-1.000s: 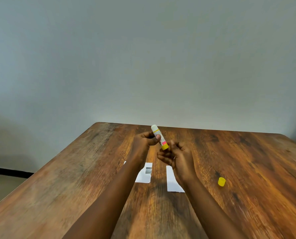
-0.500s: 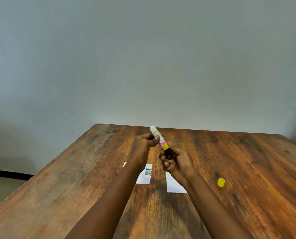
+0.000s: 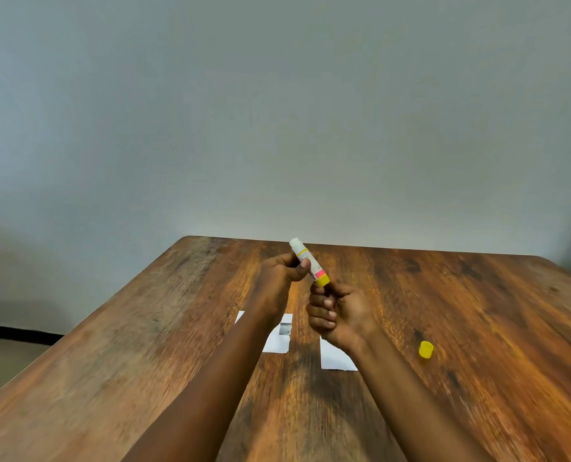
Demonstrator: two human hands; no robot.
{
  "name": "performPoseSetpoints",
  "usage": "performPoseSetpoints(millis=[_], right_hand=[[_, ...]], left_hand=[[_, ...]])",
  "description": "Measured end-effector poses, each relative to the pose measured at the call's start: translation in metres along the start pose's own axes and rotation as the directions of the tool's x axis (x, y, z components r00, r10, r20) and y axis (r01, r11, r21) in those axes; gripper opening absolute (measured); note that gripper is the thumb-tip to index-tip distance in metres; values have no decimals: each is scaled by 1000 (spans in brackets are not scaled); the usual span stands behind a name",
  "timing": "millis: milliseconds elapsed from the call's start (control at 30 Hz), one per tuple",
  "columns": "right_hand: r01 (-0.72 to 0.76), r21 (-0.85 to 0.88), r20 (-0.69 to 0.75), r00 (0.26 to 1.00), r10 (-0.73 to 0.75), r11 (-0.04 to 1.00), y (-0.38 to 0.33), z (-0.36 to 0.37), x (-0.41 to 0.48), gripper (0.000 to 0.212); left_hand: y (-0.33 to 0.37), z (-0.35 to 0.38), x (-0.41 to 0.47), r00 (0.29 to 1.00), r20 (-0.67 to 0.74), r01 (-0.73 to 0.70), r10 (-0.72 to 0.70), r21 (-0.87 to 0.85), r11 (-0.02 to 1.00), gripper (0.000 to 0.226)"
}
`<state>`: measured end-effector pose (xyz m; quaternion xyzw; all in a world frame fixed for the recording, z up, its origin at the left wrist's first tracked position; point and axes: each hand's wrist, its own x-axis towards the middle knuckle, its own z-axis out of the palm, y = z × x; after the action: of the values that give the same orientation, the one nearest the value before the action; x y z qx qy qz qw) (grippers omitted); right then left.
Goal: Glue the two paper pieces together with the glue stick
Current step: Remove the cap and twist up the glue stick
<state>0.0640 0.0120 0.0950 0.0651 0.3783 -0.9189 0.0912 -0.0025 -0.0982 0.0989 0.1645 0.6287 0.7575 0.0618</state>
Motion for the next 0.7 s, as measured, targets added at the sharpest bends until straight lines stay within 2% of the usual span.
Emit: performPoseSetpoints(millis=[33, 67, 133, 200, 267, 333, 400, 433, 467, 533, 567, 633, 700], right_hand=[[-22, 39, 22, 1000, 21, 999, 1, -1, 0, 46], [2, 6, 14, 1000, -2, 1000, 3, 0, 0, 48], [179, -212, -52, 980, -194, 961, 8, 3, 1, 43], [359, -477, -67, 895, -440, 802, 11, 5, 3, 24], [405, -690, -60, 794, -605, 600, 13, 2, 6, 24], [388, -786, -54, 733, -678, 482, 13, 2, 8, 23], [350, -825, -50, 737, -674, 444, 13, 4, 9, 18], [326, -818, -63, 768, -637, 474, 13, 5, 9, 17], [306, -772, -90, 815, -572, 557, 12, 6, 9, 18], [262, -573, -129, 907, -401, 776, 11, 6, 9, 27], [238, -464, -128, 935, -331, 853, 11, 5, 9, 30], [205, -255, -109, 965, -238, 945, 12, 3, 10, 28], [188, -45, -82, 978, -192, 981, 15, 3, 13, 21]], left_hand=[[-1, 0, 0, 1000, 5, -2, 2, -3, 1000, 12], [-1, 0, 1, 1000, 7, -4, 4, -7, 1000, 13], [-2, -1, 2, 1000, -4, -3, 3, -17, 1000, 16], [-2, -4, 3, 999, -32, -2, 2, -20, 1000, 15], [-1, -4, 3, 998, -57, -3, 2, -18, 1000, 13], [-2, -4, 1, 997, -80, -6, 7, 5, 1000, 12], [-2, -4, 0, 996, -92, -16, 19, 33, 999, 19], [-2, -5, 0, 995, -95, -18, 22, 39, 999, 22], [-3, -6, 0, 995, -96, -16, 20, 41, 999, 24], [-3, -8, 0, 996, -92, 8, -5, 29, 1000, 23], [-5, -10, 0, 996, -87, 27, -25, 15, 1000, 22], [-9, -13, -1, 995, -73, 72, -73, -16, 997, 19], [-15, -17, -1, 995, -47, 92, -93, -5, 996, 19]])
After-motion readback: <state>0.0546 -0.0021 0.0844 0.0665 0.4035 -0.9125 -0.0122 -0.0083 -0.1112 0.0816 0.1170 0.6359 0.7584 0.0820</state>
